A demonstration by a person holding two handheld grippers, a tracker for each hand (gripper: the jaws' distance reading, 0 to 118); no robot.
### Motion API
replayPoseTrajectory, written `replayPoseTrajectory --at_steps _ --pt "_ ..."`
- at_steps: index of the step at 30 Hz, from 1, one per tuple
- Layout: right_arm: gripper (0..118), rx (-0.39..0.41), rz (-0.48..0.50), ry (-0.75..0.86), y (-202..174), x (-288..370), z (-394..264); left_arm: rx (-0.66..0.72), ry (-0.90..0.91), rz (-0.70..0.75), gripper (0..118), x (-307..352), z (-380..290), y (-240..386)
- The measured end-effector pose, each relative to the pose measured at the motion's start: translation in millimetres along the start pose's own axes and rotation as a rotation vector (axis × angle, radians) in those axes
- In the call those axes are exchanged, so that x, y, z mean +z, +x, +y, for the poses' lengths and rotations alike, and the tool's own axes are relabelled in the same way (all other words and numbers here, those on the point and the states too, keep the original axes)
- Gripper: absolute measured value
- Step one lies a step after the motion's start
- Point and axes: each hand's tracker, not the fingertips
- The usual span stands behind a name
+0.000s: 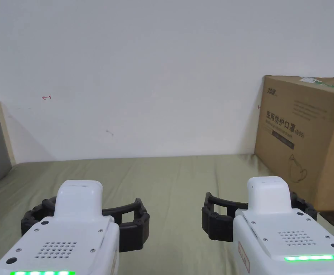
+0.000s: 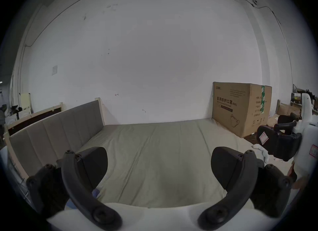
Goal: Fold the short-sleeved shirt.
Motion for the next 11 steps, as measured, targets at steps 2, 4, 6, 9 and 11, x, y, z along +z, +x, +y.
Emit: replayPoseTrajectory --at_steps 2,4,6,9,11 --pt "117 0.002 -0.001 0.000 -0.2 -0.1 -0.4 0.002 -0.005 0.009 118 -1.0 1.5 0.6" --pt "117 0.003 -0.003 0.001 -0.4 0.3 0.0 0.001 0.007 -0.005 118 -0.7 0.6 -1.3" --pt "117 0.001 -0.001 0.003 0.0 0.5 0.6 -0.003 0.004 0.010 118 -1.1 1.1 -0.6" --pt "117 0.001 -0.004 0.004 0.3 0.8 1.3 -0.005 0.012 -0.002 118 0.6 0.5 -1.5" --pt "117 0.000 -0.005 0.003 0.6 0.9 1.0 0.000 0.014 0.001 118 1.8 1.0 -0.5"
